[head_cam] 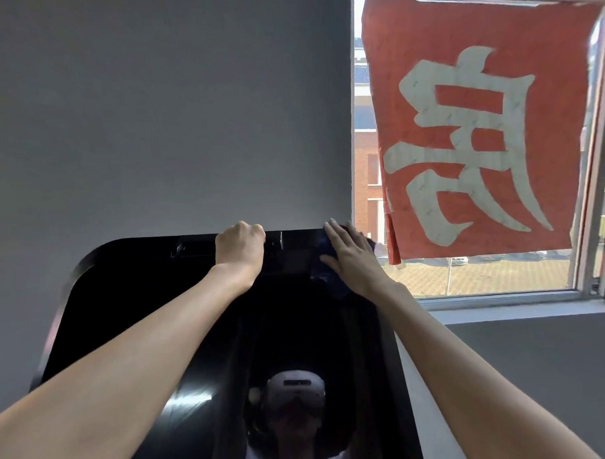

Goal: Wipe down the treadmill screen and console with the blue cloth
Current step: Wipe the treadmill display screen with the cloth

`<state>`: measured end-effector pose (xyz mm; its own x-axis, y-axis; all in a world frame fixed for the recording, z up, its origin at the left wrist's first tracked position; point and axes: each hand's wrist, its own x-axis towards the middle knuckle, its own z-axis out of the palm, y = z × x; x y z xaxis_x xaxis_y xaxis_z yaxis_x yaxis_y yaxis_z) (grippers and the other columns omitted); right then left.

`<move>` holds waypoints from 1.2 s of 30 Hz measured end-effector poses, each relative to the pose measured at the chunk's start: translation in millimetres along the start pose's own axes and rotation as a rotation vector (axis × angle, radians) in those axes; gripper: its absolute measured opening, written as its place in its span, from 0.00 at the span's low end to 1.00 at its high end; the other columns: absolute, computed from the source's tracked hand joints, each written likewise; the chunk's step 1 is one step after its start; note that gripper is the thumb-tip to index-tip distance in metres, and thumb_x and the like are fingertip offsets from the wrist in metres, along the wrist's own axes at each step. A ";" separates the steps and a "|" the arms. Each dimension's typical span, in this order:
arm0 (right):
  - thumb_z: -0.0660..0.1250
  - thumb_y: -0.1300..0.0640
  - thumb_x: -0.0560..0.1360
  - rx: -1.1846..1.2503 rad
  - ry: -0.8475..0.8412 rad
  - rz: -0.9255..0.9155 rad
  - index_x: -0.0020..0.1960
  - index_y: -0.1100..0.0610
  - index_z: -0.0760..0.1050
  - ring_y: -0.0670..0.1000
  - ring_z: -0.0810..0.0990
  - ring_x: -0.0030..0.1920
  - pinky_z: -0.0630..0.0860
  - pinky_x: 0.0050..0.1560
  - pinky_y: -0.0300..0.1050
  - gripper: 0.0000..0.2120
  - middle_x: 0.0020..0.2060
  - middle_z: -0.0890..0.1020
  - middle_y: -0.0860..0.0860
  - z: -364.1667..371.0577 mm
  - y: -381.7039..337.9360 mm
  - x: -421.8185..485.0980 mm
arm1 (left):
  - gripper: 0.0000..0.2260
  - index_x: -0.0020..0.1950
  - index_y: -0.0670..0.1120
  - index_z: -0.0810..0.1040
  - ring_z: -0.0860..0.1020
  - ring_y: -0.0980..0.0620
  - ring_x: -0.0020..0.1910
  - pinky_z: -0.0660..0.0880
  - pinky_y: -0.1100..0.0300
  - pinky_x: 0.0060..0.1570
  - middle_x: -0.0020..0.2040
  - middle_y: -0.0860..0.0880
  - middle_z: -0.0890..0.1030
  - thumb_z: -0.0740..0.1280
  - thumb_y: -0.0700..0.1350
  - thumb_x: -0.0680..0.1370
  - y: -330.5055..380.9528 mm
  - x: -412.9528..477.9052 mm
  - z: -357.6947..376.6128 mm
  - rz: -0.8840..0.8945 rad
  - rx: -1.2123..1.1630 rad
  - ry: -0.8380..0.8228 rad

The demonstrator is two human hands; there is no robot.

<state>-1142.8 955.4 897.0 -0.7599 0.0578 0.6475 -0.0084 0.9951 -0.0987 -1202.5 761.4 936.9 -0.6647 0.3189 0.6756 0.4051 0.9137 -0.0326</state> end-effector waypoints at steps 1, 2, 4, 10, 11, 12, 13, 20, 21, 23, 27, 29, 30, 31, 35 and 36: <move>0.56 0.48 0.80 -0.042 -0.027 -0.054 0.77 0.54 0.46 0.54 0.42 0.76 0.40 0.74 0.49 0.31 0.77 0.48 0.48 0.4 -8.2 6.5 | 0.14 0.45 0.53 0.76 0.74 0.46 0.38 0.68 0.59 0.37 0.31 0.52 0.68 0.70 0.34 0.71 0.8 0.2 -0.3 -0.001 -0.005 0.002; 0.56 0.47 0.80 -0.085 -0.047 -0.113 0.77 0.54 0.46 0.53 0.42 0.76 0.39 0.73 0.48 0.31 0.77 0.48 0.48 1.5 -16.6 12.7 | 0.12 0.48 0.50 0.79 0.78 0.45 0.42 0.70 0.58 0.38 0.35 0.50 0.74 0.70 0.34 0.72 2.1 1.4 -0.9 -0.006 0.003 0.000; 0.56 0.47 0.80 -0.171 -0.045 -0.224 0.77 0.54 0.45 0.53 0.42 0.76 0.38 0.74 0.48 0.32 0.77 0.48 0.48 7.5 -31.4 20.2 | 0.10 0.54 0.45 0.81 0.81 0.45 0.47 0.72 0.57 0.41 0.46 0.46 0.81 0.68 0.35 0.74 4.2 2.3 -1.6 -0.029 0.026 0.003; 0.55 0.44 0.80 -0.180 0.066 -0.083 0.77 0.56 0.43 0.57 0.45 0.76 0.42 0.74 0.50 0.34 0.77 0.49 0.52 21.5 -31.9 6.0 | 0.24 0.73 0.50 0.64 0.72 0.50 0.66 0.66 0.53 0.62 0.69 0.51 0.71 0.64 0.41 0.78 -12.0 -18.9 10.9 0.095 0.095 -0.028; 0.55 0.44 0.80 -0.152 0.089 -0.011 0.77 0.58 0.42 0.57 0.44 0.76 0.42 0.74 0.51 0.34 0.77 0.48 0.54 22.6 -36.6 1.0 | 0.28 0.76 0.49 0.58 0.66 0.52 0.71 0.62 0.51 0.67 0.74 0.51 0.63 0.63 0.38 0.78 -14.1 -23.1 12.1 0.124 0.096 -0.070; 0.54 0.45 0.80 -0.119 0.116 0.061 0.77 0.59 0.42 0.58 0.44 0.76 0.42 0.74 0.52 0.34 0.77 0.48 0.55 24.9 -39.7 -4.7 | 0.31 0.77 0.48 0.53 0.59 0.53 0.75 0.58 0.49 0.70 0.77 0.50 0.57 0.62 0.35 0.77 -15.1 -26.4 10.9 0.129 0.061 -0.121; 0.54 0.46 0.80 -0.084 0.153 0.137 0.76 0.60 0.41 0.59 0.43 0.76 0.42 0.74 0.53 0.34 0.76 0.47 0.56 27.1 -41.2 -12.6 | 0.33 0.78 0.47 0.51 0.54 0.53 0.76 0.55 0.49 0.72 0.78 0.49 0.52 0.61 0.35 0.76 -15.6 -29.7 9.1 0.123 0.010 -0.157; 0.59 0.48 0.79 0.195 0.189 0.453 0.76 0.60 0.40 0.57 0.45 0.76 0.53 0.72 0.57 0.37 0.76 0.46 0.56 21.7 -21.2 -67.7 | 0.30 0.77 0.45 0.54 0.51 0.52 0.77 0.50 0.53 0.75 0.78 0.48 0.51 0.60 0.38 0.76 -10.6 -79.0 10.4 0.186 -0.091 -0.095; 0.59 0.49 0.79 0.209 0.189 0.468 0.76 0.60 0.39 0.57 0.45 0.76 0.53 0.72 0.57 0.37 0.76 0.46 0.56 22.4 -24.6 -71.9 | 0.30 0.77 0.45 0.53 0.50 0.52 0.77 0.49 0.53 0.75 0.78 0.47 0.51 0.59 0.38 0.76 -10.0 -85.3 11.6 0.183 -0.081 -0.109; 0.58 0.50 0.80 0.218 0.203 0.480 0.76 0.61 0.40 0.57 0.44 0.76 0.53 0.73 0.56 0.36 0.76 0.45 0.56 27.9 -32.1 -85.8 | 0.31 0.77 0.44 0.52 0.49 0.52 0.77 0.47 0.53 0.75 0.78 0.47 0.49 0.59 0.37 0.76 -11.7 -97.2 12.8 0.159 -0.086 -0.126; 0.56 0.55 0.80 0.051 0.156 0.346 0.76 0.60 0.42 0.58 0.42 0.76 0.55 0.72 0.54 0.32 0.76 0.43 0.53 34.5 -34.6 -121.3 | 0.31 0.77 0.44 0.52 0.50 0.52 0.77 0.47 0.53 0.75 0.78 0.47 0.50 0.58 0.36 0.75 -27.8 -112.1 6.1 0.161 -0.088 -0.194; 0.58 0.59 0.80 -0.013 0.131 0.277 0.76 0.59 0.42 0.57 0.40 0.76 0.55 0.73 0.54 0.32 0.76 0.42 0.51 28.8 -31.6 -120.2 | 0.31 0.77 0.44 0.53 0.51 0.52 0.77 0.49 0.53 0.75 0.78 0.47 0.51 0.58 0.36 0.75 -40.2 -109.0 0.0 0.142 -0.094 -0.245; 0.59 0.61 0.79 -0.030 0.127 0.249 0.76 0.59 0.42 0.57 0.39 0.76 0.54 0.74 0.54 0.33 0.76 0.42 0.52 23.6 -32.0 -113.5 | 0.31 0.77 0.44 0.54 0.53 0.51 0.76 0.51 0.53 0.75 0.78 0.47 0.52 0.58 0.36 0.75 -46.6 -105.8 -2.9 0.118 -0.108 -0.256; 0.60 0.62 0.79 -0.013 0.139 0.230 0.76 0.60 0.42 0.56 0.40 0.76 0.52 0.75 0.54 0.34 0.76 0.42 0.53 18.6 -34.5 -103.3 | 0.30 0.77 0.44 0.55 0.55 0.51 0.76 0.54 0.53 0.74 0.78 0.47 0.54 0.58 0.36 0.75 -52.3 -103.5 -5.4 0.098 -0.125 -0.263; 0.58 0.59 0.80 0.261 0.208 0.348 0.77 0.61 0.45 0.57 0.59 0.73 0.66 0.69 0.52 0.31 0.76 0.47 0.56 23.9 -67.0 -67.8 | 0.29 0.76 0.44 0.58 0.61 0.51 0.74 0.62 0.56 0.69 0.77 0.47 0.57 0.59 0.37 0.75 -71.4 -109.8 -9.3 0.062 -0.190 -0.268; 0.57 0.55 0.81 0.268 0.211 0.354 0.76 0.62 0.48 0.57 0.60 0.72 0.65 0.69 0.52 0.29 0.75 0.49 0.56 33.1 -78.1 -66.6 | 0.29 0.76 0.44 0.58 0.61 0.51 0.74 0.62 0.57 0.69 0.77 0.47 0.57 0.59 0.36 0.75 -76.5 -113.3 -8.2 0.053 -0.207 -0.262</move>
<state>-1113.0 871.2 836.6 -0.5981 0.4312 0.6755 0.0383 0.8573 -0.5134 -1153.1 653.3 868.9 -0.7671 0.4434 0.4636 0.5445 0.8321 0.1052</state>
